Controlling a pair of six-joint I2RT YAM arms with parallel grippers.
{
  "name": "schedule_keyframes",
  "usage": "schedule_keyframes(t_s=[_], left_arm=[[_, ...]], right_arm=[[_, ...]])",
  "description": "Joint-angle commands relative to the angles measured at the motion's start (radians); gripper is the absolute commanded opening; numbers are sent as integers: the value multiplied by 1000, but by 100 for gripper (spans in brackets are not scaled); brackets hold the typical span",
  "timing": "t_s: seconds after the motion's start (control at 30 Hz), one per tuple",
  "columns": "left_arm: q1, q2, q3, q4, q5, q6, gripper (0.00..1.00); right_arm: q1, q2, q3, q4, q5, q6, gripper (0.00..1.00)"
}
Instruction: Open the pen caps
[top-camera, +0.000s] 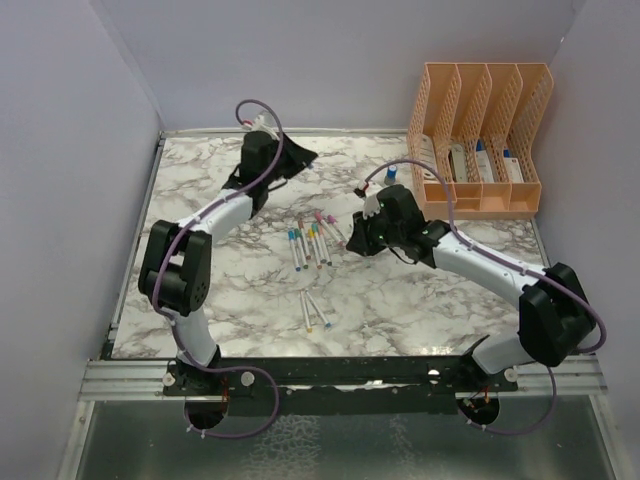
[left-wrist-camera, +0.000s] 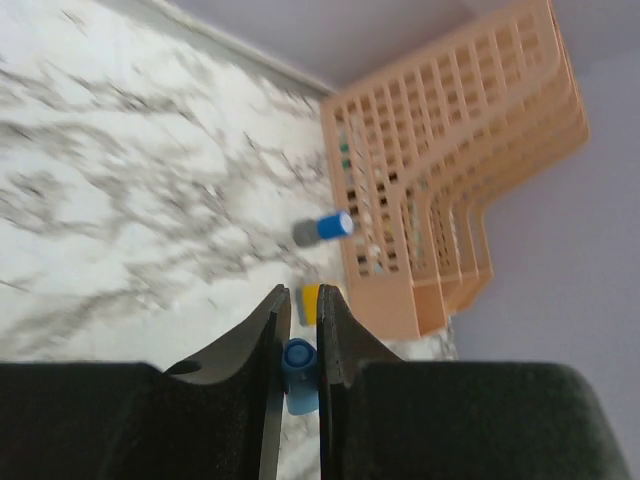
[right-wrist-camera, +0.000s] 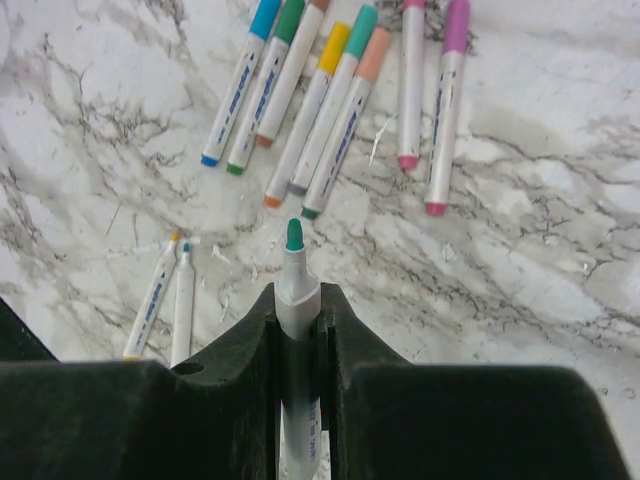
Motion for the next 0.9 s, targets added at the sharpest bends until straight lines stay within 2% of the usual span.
schedule_keyframes(t_s=[0.0,0.07,0.23,0.37,0.57,0.87], left_arm=[[70,47,89,-81,-56,69,0],[80,57,110,-140,-71,105,0],[126,115,225,-426,-187,257,0],[176,177,290,-591,-263,345,0],[229,213,296,-652,-385,409,0],[289,294,355,-692,-440,459,0]], right_arm=[[8,-47,-43,-45,-26,8,1],[7,-48,-53,-48,-19,10,1],[16,-7,-55,-61,21,11,1],[44,39,-53,-64,50,-3,1],[111,90,-40,-74,124,-5,1],[154,142,-43,-48,134,9,1]])
